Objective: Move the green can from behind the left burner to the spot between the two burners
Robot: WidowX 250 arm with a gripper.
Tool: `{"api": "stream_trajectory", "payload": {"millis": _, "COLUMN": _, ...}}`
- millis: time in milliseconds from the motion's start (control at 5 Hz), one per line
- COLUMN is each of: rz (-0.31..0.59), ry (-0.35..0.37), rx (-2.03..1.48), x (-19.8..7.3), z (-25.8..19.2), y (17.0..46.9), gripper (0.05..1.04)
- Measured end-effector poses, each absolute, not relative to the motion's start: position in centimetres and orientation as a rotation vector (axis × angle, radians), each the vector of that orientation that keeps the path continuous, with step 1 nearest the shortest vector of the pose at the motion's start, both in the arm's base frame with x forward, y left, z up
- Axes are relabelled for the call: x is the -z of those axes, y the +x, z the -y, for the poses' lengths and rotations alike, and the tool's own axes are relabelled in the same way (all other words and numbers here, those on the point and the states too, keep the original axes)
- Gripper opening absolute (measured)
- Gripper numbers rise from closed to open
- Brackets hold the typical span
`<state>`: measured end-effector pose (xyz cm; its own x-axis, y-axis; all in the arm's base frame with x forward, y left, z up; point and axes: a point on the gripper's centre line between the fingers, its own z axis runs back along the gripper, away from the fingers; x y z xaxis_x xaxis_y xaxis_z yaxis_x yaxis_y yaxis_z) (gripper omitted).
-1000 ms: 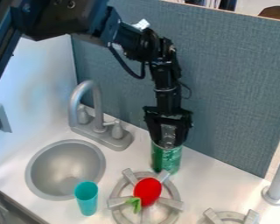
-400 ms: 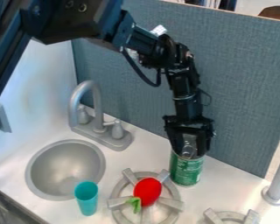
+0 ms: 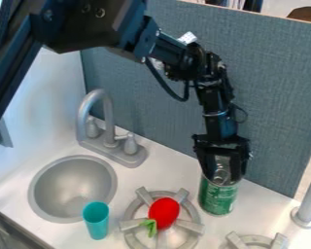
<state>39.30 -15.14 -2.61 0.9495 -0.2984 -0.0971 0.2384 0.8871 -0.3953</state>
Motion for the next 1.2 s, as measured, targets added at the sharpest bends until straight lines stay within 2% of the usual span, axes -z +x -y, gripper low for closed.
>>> {"api": "stream_trajectory", "payload": {"millis": 600, "rz": -0.124, "ry": -0.408, "rx": 0.328, "x": 2.5, "z": 16.9, "y": 38.2, "gripper": 1.0}}
{"api": "stream_trajectory", "payload": {"millis": 800, "rz": -0.099, "ry": -0.389, "rx": 0.317, "x": 2.4, "z": 16.4, "y": 37.6, "gripper": 1.0}}
{"api": "stream_trajectory", "payload": {"millis": 1000, "rz": -0.046, "ry": -0.341, "rx": 0.295, "x": 0.7, "z": 15.3, "y": 36.8, "gripper": 1.0}}
{"api": "stream_trajectory", "payload": {"millis": 1200, "rz": 0.022, "ry": -0.275, "rx": 0.267, "x": -2.2, "z": 14.0, "y": 36.0, "gripper": 1.0}}
